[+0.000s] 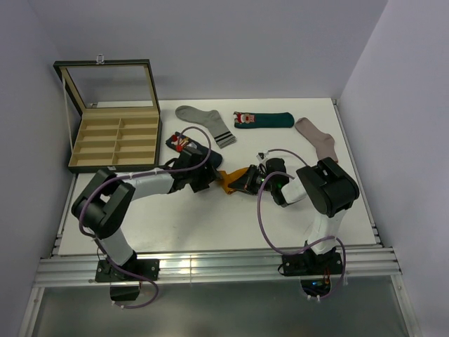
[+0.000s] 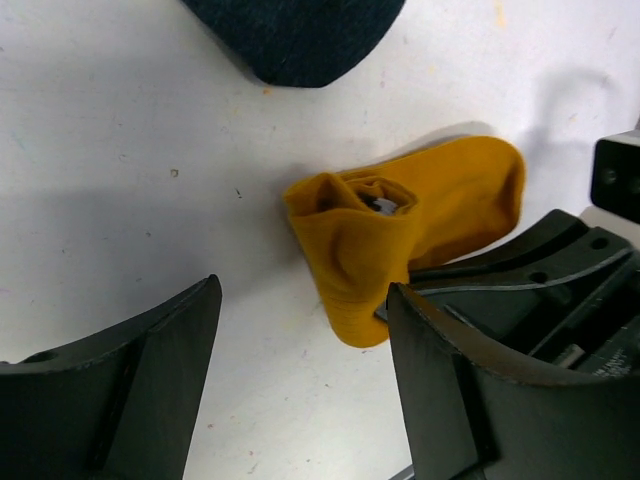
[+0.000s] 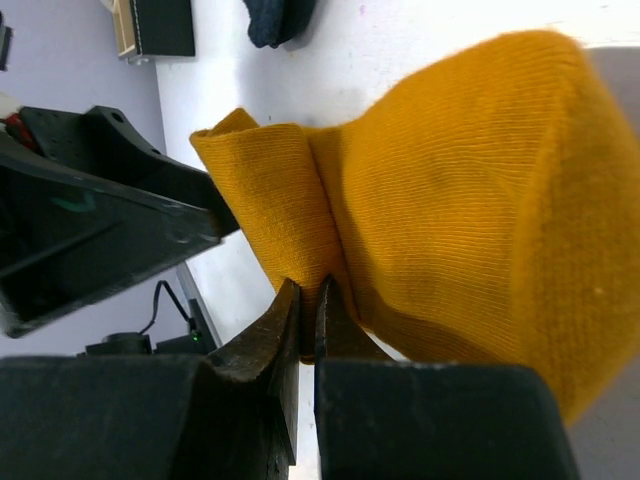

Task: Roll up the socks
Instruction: Roll the sock at the center of the board.

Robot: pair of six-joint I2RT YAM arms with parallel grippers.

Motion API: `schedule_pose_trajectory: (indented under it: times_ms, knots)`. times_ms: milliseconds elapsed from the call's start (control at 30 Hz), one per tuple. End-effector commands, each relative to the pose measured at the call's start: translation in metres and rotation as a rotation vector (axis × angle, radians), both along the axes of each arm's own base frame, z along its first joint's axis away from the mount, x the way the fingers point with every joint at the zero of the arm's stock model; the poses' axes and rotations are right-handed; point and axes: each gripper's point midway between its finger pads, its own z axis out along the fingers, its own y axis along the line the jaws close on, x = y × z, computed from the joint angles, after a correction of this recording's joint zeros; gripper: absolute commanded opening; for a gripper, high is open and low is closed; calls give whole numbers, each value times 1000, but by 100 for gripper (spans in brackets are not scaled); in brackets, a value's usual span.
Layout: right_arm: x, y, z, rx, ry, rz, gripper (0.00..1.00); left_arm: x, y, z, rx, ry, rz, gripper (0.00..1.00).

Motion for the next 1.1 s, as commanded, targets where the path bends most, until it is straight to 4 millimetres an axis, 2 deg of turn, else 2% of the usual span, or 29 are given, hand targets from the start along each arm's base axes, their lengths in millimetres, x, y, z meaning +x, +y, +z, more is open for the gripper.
schedule_pose_trajectory:
  times_ms: [0, 567, 867, 1067]
  knots:
    - [-34, -31, -63, -167, 237, -66, 2, 8, -15, 11, -24, -47, -45, 72]
    - [-35, -39, -77, -200, 312, -99, 4, 14, -21, -8, 4, -42, -60, 67]
    - [-37, -45, -81, -245, 339, -119, 7, 18, -21, -23, 42, -19, -61, 57]
    - [-37, -48, -81, -263, 344, -130, 11, 9, -23, -44, 70, 31, -91, 49]
